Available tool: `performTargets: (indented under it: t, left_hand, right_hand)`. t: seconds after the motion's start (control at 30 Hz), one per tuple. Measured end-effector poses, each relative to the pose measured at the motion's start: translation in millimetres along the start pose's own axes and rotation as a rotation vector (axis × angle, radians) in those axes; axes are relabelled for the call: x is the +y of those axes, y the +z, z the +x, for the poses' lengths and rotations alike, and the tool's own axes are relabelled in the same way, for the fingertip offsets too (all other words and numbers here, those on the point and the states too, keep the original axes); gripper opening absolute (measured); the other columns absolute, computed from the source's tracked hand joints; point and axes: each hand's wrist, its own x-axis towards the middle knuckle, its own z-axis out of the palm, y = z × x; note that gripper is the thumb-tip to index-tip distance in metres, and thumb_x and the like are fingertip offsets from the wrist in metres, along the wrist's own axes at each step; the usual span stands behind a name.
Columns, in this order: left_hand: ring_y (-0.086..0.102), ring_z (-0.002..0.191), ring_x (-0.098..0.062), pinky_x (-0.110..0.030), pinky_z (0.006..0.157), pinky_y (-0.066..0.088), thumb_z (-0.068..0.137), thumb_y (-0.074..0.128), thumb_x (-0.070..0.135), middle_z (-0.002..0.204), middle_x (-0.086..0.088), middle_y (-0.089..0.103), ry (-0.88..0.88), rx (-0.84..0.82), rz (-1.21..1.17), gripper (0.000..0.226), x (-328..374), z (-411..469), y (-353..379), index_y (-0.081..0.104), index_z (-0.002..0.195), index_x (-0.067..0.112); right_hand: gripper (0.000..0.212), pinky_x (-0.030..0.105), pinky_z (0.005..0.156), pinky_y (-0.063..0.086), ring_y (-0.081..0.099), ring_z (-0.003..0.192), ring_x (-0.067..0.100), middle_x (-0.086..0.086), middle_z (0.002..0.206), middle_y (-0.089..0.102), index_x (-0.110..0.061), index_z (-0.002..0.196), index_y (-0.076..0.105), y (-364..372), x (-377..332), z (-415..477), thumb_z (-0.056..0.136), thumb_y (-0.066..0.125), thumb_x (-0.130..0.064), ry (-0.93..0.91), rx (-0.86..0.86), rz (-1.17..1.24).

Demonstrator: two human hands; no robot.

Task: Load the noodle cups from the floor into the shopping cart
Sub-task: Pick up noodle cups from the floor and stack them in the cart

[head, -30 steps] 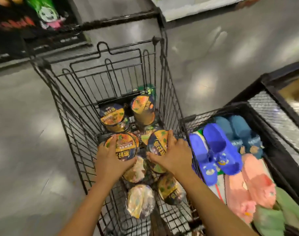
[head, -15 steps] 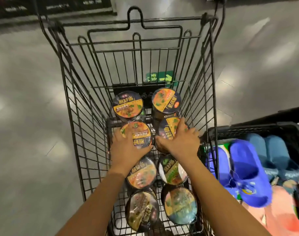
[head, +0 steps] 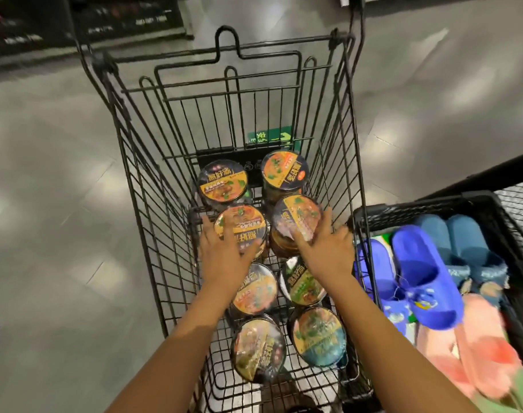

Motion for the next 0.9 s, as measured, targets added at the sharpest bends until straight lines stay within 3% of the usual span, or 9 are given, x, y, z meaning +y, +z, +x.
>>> performTargets:
  t: [0.17,0.23,0.3,0.4,0.5,0.57,0.67,0.8,0.9]
  left_hand:
    - [0.000,0.146,-0.036,-0.048,0.117,0.011,0.092,0.037,0.063,0.160,-0.016,-0.003,0.171,-0.141,0.148,0.080,-1.5,-60.7,-2.5,0.008,0.154,0.022]
    - [-0.003,0.147,-0.034,-0.047,0.118,0.008,0.093,0.035,0.063,0.161,-0.011,-0.005,0.319,-0.239,0.212,0.078,-3.6,-86.1,2.5,0.007,0.154,0.023]
    - [-0.006,0.147,-0.033,-0.045,0.118,0.005,0.094,0.036,0.062,0.161,-0.010,-0.004,0.487,-0.340,0.296,0.078,-9.9,-109.4,9.0,0.006,0.154,0.023]
    - [-0.001,0.148,-0.033,-0.046,0.120,0.008,0.095,0.039,0.057,0.162,-0.009,0.002,0.762,-0.458,0.431,0.075,-21.6,-139.0,11.1,0.008,0.154,0.022]
    - [0.005,0.147,-0.032,-0.049,0.119,0.013,0.096,0.041,0.053,0.161,-0.008,0.006,0.975,-0.546,0.484,0.073,-29.3,-163.8,5.7,0.010,0.154,0.022]
    - [0.006,0.147,-0.032,-0.048,0.118,0.012,0.097,0.040,0.053,0.162,-0.007,0.004,1.071,-0.564,0.528,0.073,-32.4,-184.2,1.6,0.007,0.154,0.022]
    - [0.008,0.147,-0.031,-0.046,0.117,0.012,0.097,0.041,0.053,0.162,-0.007,0.007,1.208,-0.560,0.574,0.074,-32.5,-224.0,-0.8,0.009,0.154,0.020]
    - [0.006,0.147,-0.031,-0.046,0.119,0.013,0.097,0.039,0.054,0.162,-0.008,0.004,1.397,-0.653,0.721,0.075,-38.5,-289.4,19.2,0.007,0.154,0.019]
    - [0.002,0.148,-0.031,-0.046,0.119,0.012,0.097,0.040,0.053,0.162,-0.007,0.000,1.534,-0.761,0.852,0.076,-49.0,-344.2,38.3,0.003,0.155,0.020]
  right_hand:
    - [0.080,0.043,0.092,0.041,0.045,0.115,0.039,0.024,0.126,0.047,-0.011,0.150,0.025,20.4,25.5,-85.3,0.091,0.036,-0.063,0.065,-0.037,-0.077]
    - [0.072,0.045,0.073,0.050,0.056,0.092,0.041,0.025,0.100,0.058,-0.005,0.131,0.055,37.4,32.8,-127.8,0.082,0.037,-0.056,0.098,-0.027,-0.063]
    - [0.070,0.044,0.061,0.051,0.058,0.078,0.041,0.023,0.085,0.059,-0.005,0.113,0.066,59.6,43.2,-171.2,0.070,0.043,-0.055,0.169,-0.028,-0.006]
    - [0.071,0.043,0.059,0.052,0.058,0.076,0.040,0.020,0.083,0.060,-0.007,0.110,0.067,84.1,48.9,-238.0,0.065,0.054,-0.060,0.289,-0.016,0.032]
    - [0.072,0.042,0.059,0.052,0.059,0.074,0.039,0.019,0.080,0.061,-0.007,0.105,0.069,108.0,47.4,-297.3,0.068,0.044,-0.064,0.424,0.042,0.137]
    - [0.073,0.045,0.072,0.052,0.059,0.086,0.042,0.021,0.092,0.062,-0.007,0.113,0.065,121.2,45.8,-332.2,0.071,0.045,-0.063,0.507,0.090,0.203]
    - [0.070,0.043,0.097,0.040,0.044,0.117,0.037,0.017,0.125,0.050,-0.015,0.137,0.043,136.0,49.1,-382.9,0.084,0.047,-0.060,0.669,0.062,0.289]
    - [0.077,0.041,0.095,0.042,0.047,0.115,0.036,0.016,0.124,0.052,-0.014,0.136,0.045,163.5,52.1,-455.9,0.080,0.032,-0.065,0.862,0.136,0.418]
    - [0.077,0.041,0.101,0.037,0.041,0.124,0.034,0.015,0.135,0.046,-0.018,0.144,0.033,195.0,54.5,-510.0,0.085,0.038,-0.066,1.015,0.083,0.508]
